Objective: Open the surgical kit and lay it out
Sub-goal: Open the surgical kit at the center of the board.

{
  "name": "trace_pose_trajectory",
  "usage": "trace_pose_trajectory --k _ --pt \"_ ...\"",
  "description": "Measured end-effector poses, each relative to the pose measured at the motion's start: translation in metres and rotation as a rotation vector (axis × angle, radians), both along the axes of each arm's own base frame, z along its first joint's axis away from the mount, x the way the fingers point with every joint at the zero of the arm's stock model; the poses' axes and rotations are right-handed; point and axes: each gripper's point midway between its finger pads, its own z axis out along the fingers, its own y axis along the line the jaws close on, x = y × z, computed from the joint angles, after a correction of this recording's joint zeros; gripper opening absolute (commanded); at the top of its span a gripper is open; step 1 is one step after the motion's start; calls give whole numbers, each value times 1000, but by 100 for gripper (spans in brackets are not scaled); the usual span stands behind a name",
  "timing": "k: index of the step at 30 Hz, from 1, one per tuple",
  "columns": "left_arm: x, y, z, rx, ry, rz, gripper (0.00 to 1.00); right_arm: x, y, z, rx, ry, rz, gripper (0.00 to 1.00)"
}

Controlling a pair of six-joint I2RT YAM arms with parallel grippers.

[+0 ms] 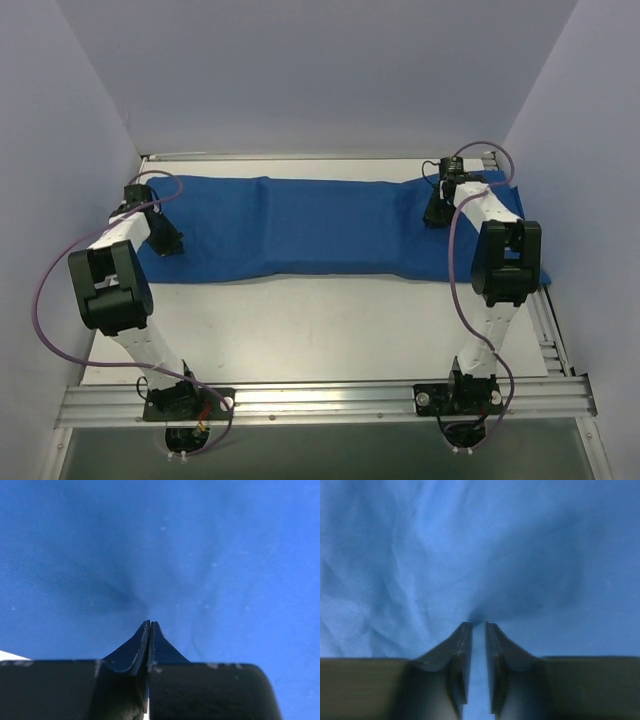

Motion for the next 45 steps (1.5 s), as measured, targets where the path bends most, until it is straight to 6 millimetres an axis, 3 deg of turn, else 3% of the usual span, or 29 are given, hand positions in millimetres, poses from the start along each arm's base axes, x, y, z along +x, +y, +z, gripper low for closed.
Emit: trace_pose_trajectory --k 1,3,4,8,14,16,19,23,25,33,37,40,45 --pt "0 0 -3 -10 7 5 2 -2 4 -2 21 6 8 36" --pt "-4 2 -7 -29 24 19 3 -1 9 -2 45 0 16 48" --pt "-5 4 -7 -33 27 28 11 2 10 0 51 -9 17 58" --pt "-6 12 3 -31 2 45 25 23 12 24 78 -79 -2 70" --pt "-6 2 31 -52 -86 18 28 91 15 65 133 -246 -83 73" --pt "-8 -3 32 -68 -94 6 28 110 17 61 158 -263 -118 71" --pt "-14 -8 27 -87 -80 -4 28 126 20 39 199 -237 -173 69" --pt "-20 -14 22 -113 -60 -18 29 126 31 4 242 -155 -253 67" --pt "-21 -15 22 -118 -60 -23 29 120 36 -4 262 -122 -291 65" --pt "-22 -17 22 -127 -57 -27 29 118 48 -4 316 -108 -354 45" --pt "-22 -18 22 -128 -55 -29 29 119 50 -4 332 -106 -365 25" --pt "-22 -20 21 -128 -53 -34 29 119 51 -3 339 -106 -372 16" --pt "-22 -25 21 -130 -50 -48 29 119 52 -3 341 -105 -370 7"
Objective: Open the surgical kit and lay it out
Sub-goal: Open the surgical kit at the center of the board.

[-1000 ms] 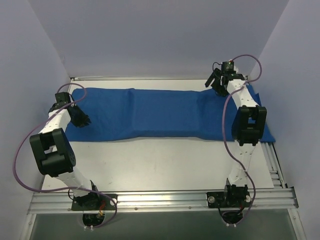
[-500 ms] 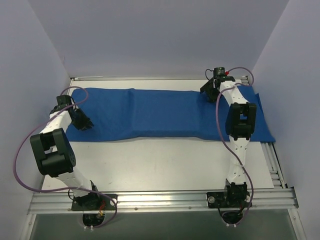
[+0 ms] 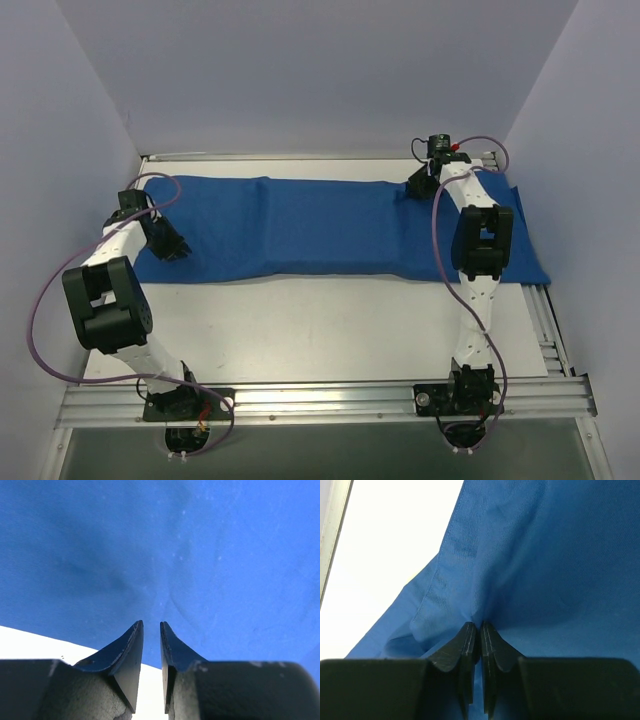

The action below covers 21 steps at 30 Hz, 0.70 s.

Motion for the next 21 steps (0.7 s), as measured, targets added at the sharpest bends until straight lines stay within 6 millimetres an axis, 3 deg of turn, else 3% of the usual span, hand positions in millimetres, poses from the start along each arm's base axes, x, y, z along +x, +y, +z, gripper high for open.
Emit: trace_pose_trajectory --k 2,9,17,21 --pt "-1 -2 0 -1 5 -5 29 0 0 0 -2 -1 3 0" --pt "-5 -3 13 9 -16 -12 29 -9 0 13 -14 -16 33 0" --pt "-8 -4 25 17 -43 -14 29 -14 5 71 -20 -121 109 0" --pt "-11 -4 27 16 -39 -13 29 -22 8 87 -18 -137 137 0"
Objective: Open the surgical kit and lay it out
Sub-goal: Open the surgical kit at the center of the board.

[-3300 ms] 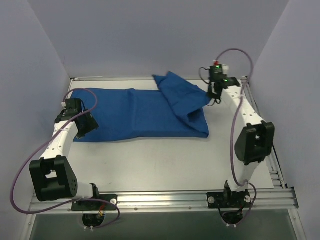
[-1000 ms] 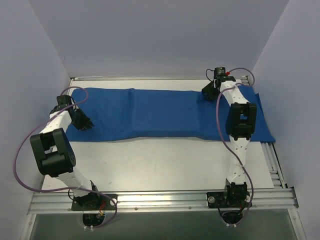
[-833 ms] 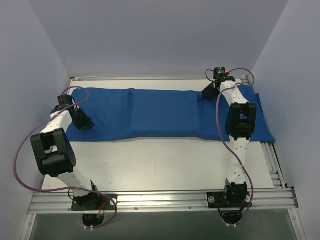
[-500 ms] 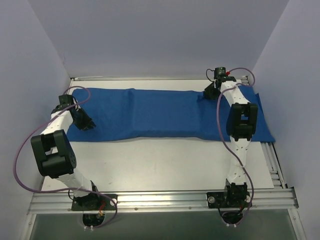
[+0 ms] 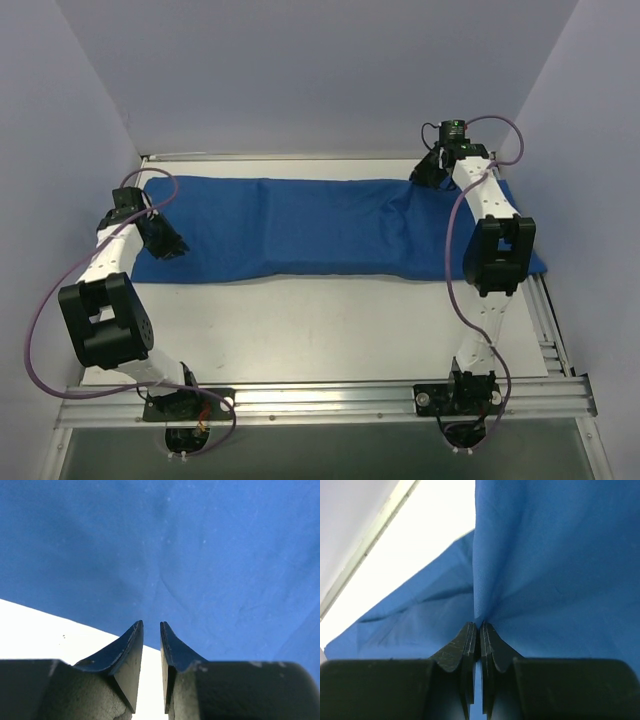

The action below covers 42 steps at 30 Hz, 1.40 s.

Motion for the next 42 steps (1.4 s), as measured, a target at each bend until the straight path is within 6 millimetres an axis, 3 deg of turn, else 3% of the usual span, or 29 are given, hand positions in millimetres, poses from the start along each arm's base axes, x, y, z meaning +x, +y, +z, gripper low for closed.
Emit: trace_pose_trajectory --k 3,8,16,21,26,28,30,31,32,33,35,37,42 --pt "-3 -1 5 1 -4 0 29 -19 3 3 -5 25 16 0" --pt "-6 0 12 12 -12 5 29 -71 14 8 -33 87 85 0" --pt "-9 3 17 31 -2 11 29 -187 17 20 -56 175 164 0" --pt "-9 6 19 44 1 18 29 -263 0 -15 -83 332 180 1" --pt "-10 7 21 50 8 22 29 -301 -6 -57 -77 494 226 3" --pt "-10 8 22 55 10 22 29 -316 -2 -71 -54 549 263 13" --pt "-9 10 24 65 7 22 31 -331 2 -80 -29 605 301 34" --pt "-8 11 25 70 4 22 32 -337 4 -81 -23 630 315 39" --pt "-8 12 26 75 2 20 33 -340 4 -80 -26 641 330 43" --pt "-7 12 27 79 0 18 34 -340 3 -75 -30 644 339 55" --pt "-6 13 29 85 -5 11 40 -320 4 -54 -49 586 345 64" --pt "-6 13 29 86 -7 8 42 -281 5 -22 -67 457 341 74" --pt "-2 12 31 80 -11 -1 44 -187 18 46 -89 136 349 75"
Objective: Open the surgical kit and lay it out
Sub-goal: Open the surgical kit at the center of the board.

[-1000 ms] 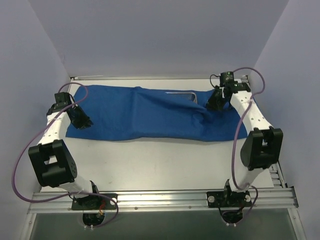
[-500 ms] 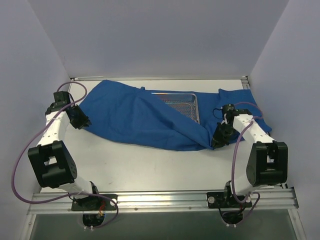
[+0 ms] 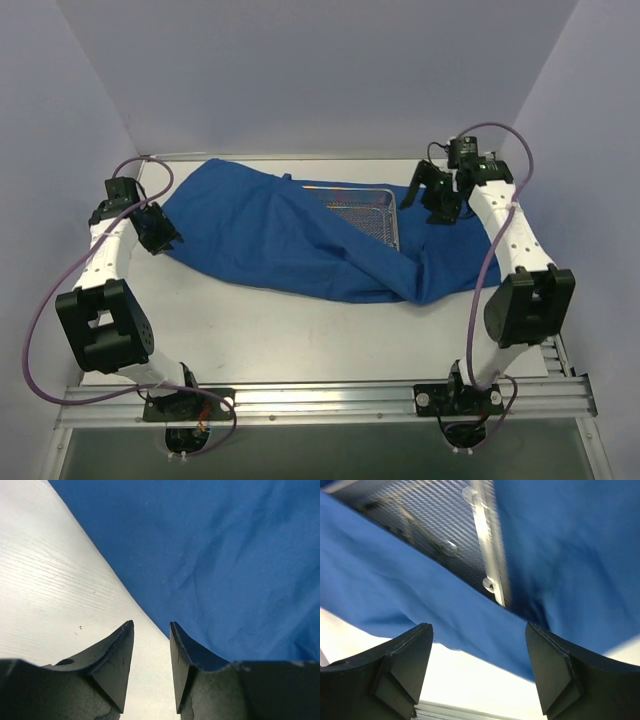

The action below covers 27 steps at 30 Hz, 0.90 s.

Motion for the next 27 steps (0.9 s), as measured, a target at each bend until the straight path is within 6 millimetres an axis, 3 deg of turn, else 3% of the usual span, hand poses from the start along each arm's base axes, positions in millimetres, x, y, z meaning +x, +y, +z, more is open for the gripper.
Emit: trace_pose_trajectory --k 3,7,10,14,18,27 --pt "3 -2 3 -5 -9 -9 44 49 32 10 50 -83 71 75" --pt "4 -5 4 -16 -14 -17 44 102 109 -7 90 -136 265 78" --pt "4 -7 4 -23 -15 -25 46 116 169 -29 106 -164 412 86" --pt "2 -10 4 -23 -17 -40 47 106 221 -55 113 -175 555 92" --pt "-5 -12 2 -26 -11 -48 47 111 238 -60 113 -222 602 93" --pt "-17 -16 19 -17 -57 -55 48 153 232 -69 78 -314 596 93"
